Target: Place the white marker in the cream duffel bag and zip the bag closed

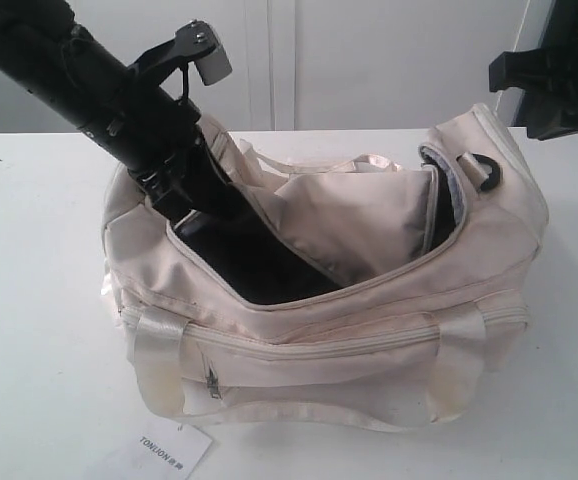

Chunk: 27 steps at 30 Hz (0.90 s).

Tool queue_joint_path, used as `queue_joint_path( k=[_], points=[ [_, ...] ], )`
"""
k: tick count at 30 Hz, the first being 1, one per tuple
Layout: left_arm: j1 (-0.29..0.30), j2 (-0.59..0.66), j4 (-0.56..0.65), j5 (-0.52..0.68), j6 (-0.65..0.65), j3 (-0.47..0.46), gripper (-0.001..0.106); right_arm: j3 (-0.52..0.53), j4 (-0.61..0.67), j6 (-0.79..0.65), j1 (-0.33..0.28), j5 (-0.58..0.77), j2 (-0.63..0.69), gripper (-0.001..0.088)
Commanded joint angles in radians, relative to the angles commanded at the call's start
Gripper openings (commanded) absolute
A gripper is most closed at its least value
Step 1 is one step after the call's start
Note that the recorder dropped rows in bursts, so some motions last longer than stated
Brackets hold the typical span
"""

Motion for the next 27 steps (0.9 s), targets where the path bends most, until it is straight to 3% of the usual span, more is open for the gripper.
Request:
queue_joint_path(
  k=[9,18,22,27],
  points=[
    [0.000,-0.060,0.016,0.002,0.000,0.000,0.046,0.000,0.000,0.000,0.000,0.002,0.000,0.0000],
    [0.000,-0.154,0.213,0.016,-0.106,0.000,0.046,0.000,0.002,0.000,0.000,0.005,0.000,0.0000],
    [0.000,-0.182,0.295,-0.033,-0.266,0.000,0.046,0.000,0.003,0.000,0.000,0.007,0.000,0.0000],
    [0.000,-0.191,0.507,-0.069,-0.621,0.000,0.045,0.000,0.007,0.000,0.000,0.007,0.000,0.0000]
  ],
)
